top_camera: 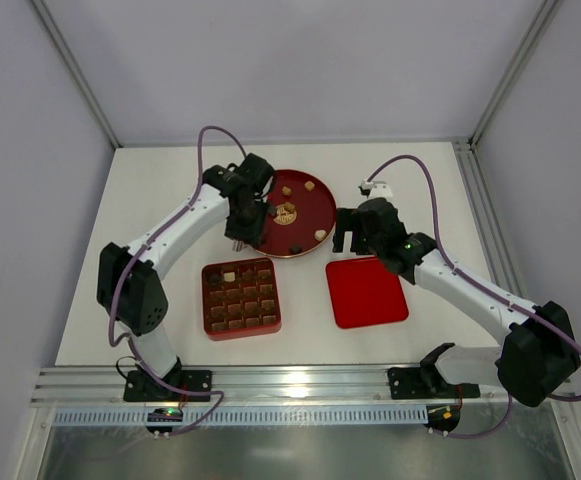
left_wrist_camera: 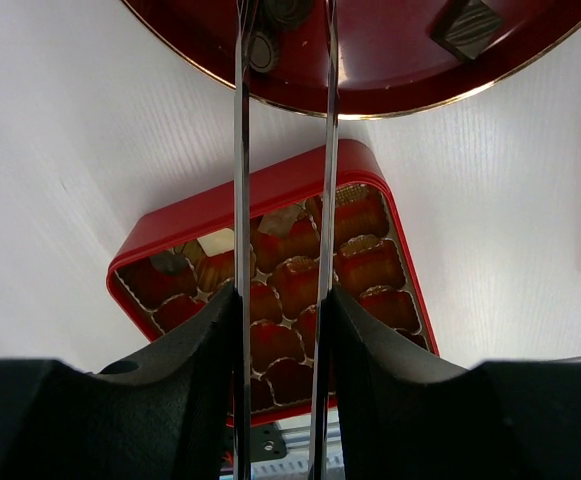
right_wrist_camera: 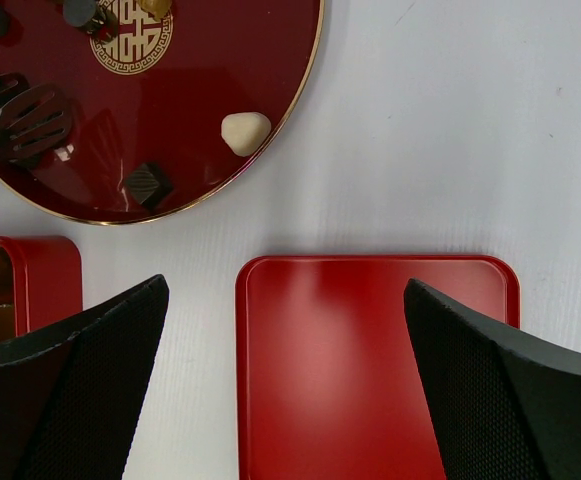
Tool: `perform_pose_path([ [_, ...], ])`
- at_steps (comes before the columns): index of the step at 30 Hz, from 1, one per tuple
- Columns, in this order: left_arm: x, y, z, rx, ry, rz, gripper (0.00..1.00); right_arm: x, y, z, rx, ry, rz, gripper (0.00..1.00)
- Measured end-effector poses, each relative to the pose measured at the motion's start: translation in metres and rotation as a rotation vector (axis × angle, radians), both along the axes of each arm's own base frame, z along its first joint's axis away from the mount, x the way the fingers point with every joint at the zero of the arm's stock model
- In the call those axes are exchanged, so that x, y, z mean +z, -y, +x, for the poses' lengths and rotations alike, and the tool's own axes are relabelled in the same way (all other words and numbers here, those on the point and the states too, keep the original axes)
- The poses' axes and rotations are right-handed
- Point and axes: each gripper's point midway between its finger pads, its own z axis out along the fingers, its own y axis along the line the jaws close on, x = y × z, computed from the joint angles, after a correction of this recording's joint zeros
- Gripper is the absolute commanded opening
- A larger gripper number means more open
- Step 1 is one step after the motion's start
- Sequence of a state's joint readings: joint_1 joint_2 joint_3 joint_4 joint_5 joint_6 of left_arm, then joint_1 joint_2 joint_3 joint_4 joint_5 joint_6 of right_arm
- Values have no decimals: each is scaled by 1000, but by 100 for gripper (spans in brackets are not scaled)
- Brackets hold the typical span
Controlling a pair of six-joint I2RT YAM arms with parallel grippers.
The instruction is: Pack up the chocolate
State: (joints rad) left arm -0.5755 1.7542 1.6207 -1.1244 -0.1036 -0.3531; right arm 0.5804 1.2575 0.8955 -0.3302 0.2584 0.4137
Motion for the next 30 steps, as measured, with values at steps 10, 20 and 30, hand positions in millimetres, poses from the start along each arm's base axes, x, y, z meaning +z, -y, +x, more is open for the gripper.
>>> perform_pose_path([
  [10, -14, 4, 1, -13, -37, 6, 35, 0, 0, 0, 0, 0, 0, 100],
  [20, -14, 5, 2, -27, -42, 6, 40, -1, 1, 0, -2, -2, -1, 100],
  [30, -5, 3, 2, -36, -37, 15, 41, -1, 1, 0, -5, -3, 1, 100],
])
